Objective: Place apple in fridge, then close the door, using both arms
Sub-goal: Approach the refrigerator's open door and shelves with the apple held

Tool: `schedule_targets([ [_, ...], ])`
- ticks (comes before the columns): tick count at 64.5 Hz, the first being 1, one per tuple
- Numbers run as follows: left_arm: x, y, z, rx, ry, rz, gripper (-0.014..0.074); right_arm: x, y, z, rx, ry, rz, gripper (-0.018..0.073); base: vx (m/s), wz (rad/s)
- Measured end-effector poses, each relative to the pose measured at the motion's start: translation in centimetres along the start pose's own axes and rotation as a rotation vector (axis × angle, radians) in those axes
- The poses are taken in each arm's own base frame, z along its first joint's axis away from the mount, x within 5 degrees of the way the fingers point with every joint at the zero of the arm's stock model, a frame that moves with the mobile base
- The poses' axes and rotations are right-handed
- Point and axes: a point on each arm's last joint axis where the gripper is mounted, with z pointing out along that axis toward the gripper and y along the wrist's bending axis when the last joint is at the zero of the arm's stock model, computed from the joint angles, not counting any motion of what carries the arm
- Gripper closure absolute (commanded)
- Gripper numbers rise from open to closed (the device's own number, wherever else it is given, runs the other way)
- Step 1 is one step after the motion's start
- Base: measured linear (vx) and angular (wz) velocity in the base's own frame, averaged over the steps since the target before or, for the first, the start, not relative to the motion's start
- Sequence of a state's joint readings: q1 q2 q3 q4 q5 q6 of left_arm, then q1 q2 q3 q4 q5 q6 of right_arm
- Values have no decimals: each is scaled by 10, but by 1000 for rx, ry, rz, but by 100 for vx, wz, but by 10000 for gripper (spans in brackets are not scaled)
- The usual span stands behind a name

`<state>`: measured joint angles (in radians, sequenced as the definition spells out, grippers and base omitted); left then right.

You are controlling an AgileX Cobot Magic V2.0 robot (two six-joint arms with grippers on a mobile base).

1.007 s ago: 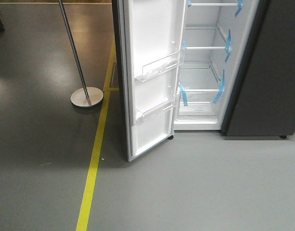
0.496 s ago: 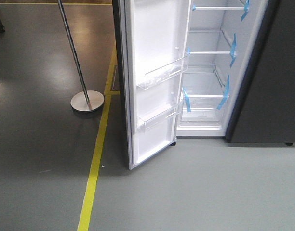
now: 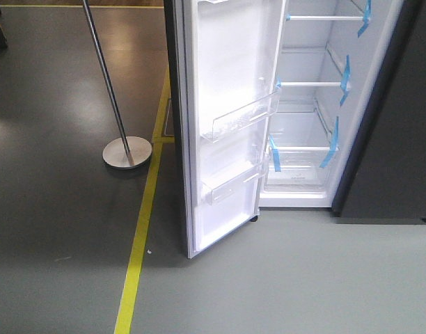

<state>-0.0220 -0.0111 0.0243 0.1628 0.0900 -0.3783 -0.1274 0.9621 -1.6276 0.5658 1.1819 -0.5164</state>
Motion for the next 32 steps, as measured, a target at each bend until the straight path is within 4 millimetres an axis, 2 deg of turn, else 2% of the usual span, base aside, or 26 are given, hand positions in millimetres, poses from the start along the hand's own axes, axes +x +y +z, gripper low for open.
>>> schedule_targets([
  [32,0,0,0,0,0,0,603,0,0,0,0,0,0,430,10,1],
])
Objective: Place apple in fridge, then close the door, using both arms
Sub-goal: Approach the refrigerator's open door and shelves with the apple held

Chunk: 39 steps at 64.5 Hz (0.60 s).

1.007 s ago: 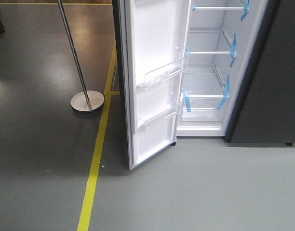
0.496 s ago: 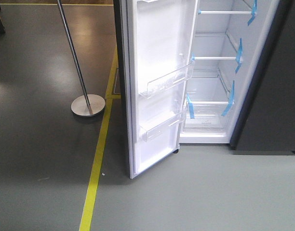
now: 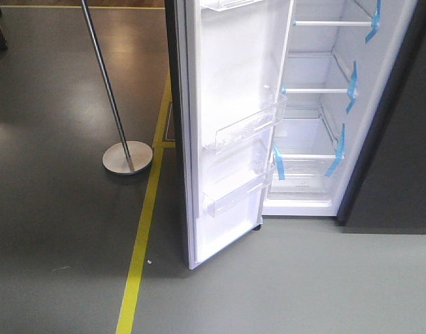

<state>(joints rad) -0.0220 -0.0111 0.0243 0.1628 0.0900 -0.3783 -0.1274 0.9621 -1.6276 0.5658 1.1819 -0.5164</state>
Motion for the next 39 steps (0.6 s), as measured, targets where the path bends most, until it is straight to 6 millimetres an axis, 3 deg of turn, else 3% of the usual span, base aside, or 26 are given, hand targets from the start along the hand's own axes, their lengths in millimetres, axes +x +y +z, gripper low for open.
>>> schedule_targets([
  [39,0,0,0,0,0,0,603,0,0,0,0,0,0,430,10,-1],
])
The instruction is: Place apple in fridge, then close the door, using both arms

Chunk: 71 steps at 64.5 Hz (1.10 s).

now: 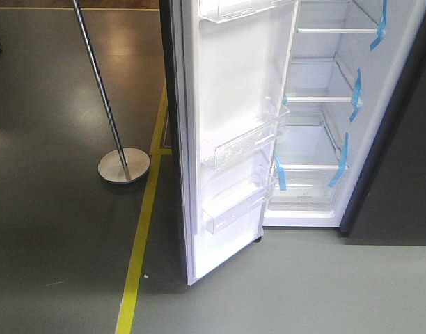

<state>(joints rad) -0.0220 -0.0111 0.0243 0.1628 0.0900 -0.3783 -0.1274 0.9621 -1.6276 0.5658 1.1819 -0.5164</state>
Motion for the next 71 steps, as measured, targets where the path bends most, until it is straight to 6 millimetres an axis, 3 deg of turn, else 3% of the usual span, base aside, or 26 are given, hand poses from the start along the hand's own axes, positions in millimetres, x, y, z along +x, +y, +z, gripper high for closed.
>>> schedule_targets([
  [71,0,0,0,0,0,0,603,0,0,0,0,0,0,430,12,-1],
])
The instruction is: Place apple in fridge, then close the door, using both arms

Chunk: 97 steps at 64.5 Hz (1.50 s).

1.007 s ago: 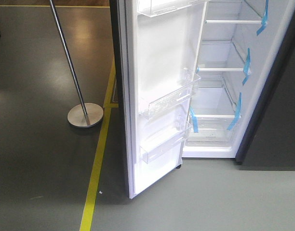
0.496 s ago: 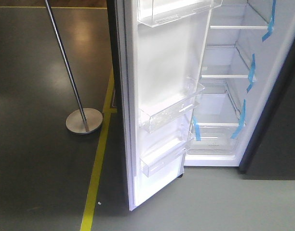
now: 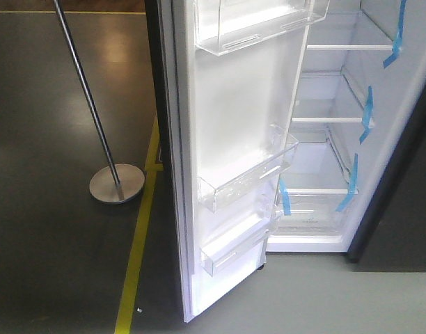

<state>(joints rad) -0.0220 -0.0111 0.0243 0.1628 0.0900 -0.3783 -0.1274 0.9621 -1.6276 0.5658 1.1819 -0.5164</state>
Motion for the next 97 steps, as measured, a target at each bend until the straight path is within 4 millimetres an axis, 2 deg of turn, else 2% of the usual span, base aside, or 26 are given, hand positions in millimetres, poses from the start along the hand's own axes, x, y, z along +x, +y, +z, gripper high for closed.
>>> schedule_targets([
  [97,0,0,0,0,0,0,603,0,0,0,0,0,0,430,8,-3],
])
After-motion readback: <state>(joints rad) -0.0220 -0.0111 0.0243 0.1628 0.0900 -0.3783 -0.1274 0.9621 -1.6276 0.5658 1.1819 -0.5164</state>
